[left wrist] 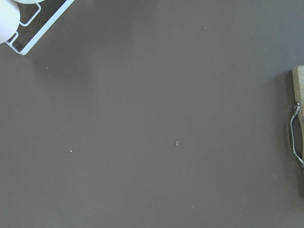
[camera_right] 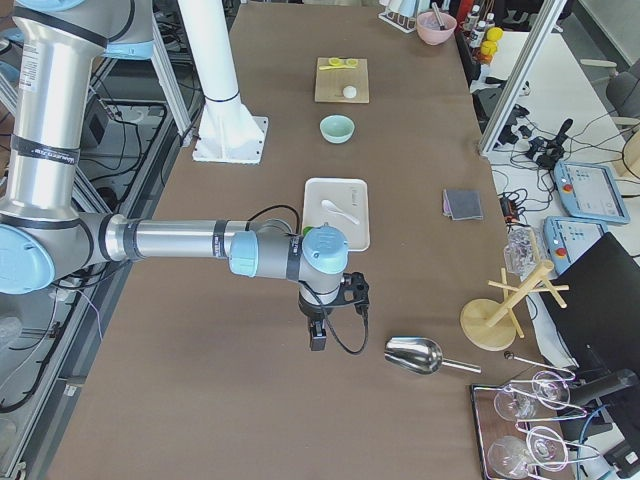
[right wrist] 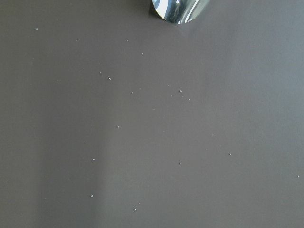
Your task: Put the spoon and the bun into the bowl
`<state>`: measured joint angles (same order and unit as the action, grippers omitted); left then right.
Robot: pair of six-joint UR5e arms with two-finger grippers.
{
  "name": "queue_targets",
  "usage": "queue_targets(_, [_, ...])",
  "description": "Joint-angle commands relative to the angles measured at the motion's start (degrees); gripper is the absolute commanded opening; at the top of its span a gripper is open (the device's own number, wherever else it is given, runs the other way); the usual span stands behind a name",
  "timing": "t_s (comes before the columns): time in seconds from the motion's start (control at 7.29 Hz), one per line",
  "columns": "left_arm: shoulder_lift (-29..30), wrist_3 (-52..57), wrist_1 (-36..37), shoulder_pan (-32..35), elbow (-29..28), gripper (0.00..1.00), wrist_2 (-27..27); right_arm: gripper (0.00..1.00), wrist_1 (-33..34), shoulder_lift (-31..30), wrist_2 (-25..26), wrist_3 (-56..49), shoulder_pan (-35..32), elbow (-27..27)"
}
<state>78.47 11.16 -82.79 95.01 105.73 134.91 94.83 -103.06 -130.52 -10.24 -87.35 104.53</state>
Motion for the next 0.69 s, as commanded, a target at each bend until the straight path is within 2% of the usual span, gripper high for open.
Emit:
queue_targets(0.0, [0.02,0.0,-1.05,0.0,0.0,0.99,0.0,1.0,0.0,0.14,0.0,-0.05,0.17,0.15])
queue_targets(0.41, [0.28,0.0,-2.11,0.0,0.09,0.99,0.09,1.0,0.0,0.22,-0.17,-0.13,0.17,4.26])
queue_targets(0.55, [0.28,0.0,-5.25,0.0,-0.17,0.99,0.09,1.0,0.0,0.23,-0.17,-0.05,0.17,5.41])
